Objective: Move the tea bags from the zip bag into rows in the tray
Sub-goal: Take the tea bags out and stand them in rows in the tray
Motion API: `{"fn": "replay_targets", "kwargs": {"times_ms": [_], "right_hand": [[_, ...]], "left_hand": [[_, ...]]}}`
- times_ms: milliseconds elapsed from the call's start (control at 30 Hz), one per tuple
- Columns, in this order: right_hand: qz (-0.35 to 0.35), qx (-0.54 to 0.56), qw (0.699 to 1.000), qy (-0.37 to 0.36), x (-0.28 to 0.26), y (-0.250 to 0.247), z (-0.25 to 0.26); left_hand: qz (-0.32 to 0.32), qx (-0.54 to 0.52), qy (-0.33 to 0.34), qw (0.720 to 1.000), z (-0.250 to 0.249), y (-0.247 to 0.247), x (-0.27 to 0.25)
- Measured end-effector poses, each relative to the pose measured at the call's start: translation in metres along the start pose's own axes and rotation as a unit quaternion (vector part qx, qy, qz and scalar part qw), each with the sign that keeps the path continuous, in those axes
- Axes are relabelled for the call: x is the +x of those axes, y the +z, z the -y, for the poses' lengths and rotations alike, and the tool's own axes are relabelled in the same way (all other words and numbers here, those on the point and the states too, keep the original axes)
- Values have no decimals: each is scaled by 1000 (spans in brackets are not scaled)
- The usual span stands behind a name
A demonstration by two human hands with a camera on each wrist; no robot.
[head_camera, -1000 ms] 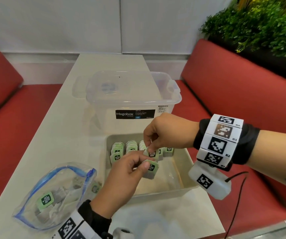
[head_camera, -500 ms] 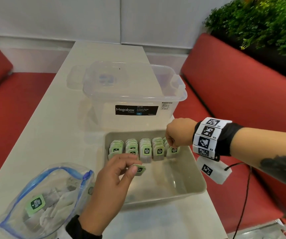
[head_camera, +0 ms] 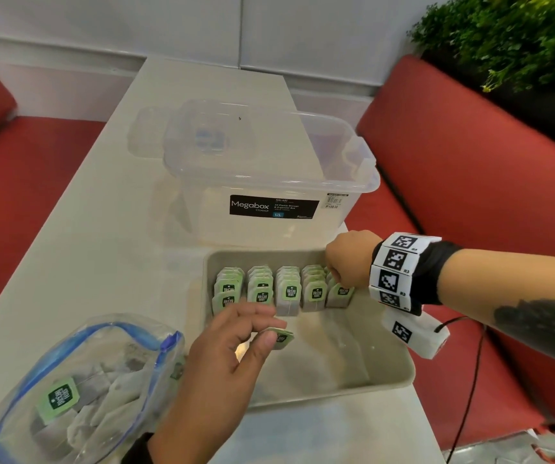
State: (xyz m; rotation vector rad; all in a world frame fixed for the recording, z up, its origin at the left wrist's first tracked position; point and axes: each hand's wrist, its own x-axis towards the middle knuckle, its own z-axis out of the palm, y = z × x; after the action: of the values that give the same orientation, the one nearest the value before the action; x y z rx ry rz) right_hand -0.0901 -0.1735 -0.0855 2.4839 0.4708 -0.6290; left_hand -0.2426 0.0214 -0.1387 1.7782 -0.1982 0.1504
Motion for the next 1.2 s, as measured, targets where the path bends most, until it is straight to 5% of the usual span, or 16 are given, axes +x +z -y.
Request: {"fn": "replay_targets", "kwargs": {"times_ms": [367,600,733,833,1033,1200], "right_hand": [[-18,-25,1000,-1,-1,0,2],[-69,37,997,-21,-18,-7,-2],[-170,225,950,-136,-51,-23,10],[-178,337,897,-223,-81,-35,31],[-197,439,846,-230,-109,-38,42],[-217,394,869,-206,-121,-39,42]], "left_hand": [[-17,-15,-3,1000,-5,-2,2],[-55,-82,-74,992,-7,-2,7],[-80,-80,-76,991,-12,-8,13],[-83,-59,-67,993,-20,-9,13],[-102,-34,-49,993,-31,-8,11],[-85,-71,-38,993,-46,0,6]]}}
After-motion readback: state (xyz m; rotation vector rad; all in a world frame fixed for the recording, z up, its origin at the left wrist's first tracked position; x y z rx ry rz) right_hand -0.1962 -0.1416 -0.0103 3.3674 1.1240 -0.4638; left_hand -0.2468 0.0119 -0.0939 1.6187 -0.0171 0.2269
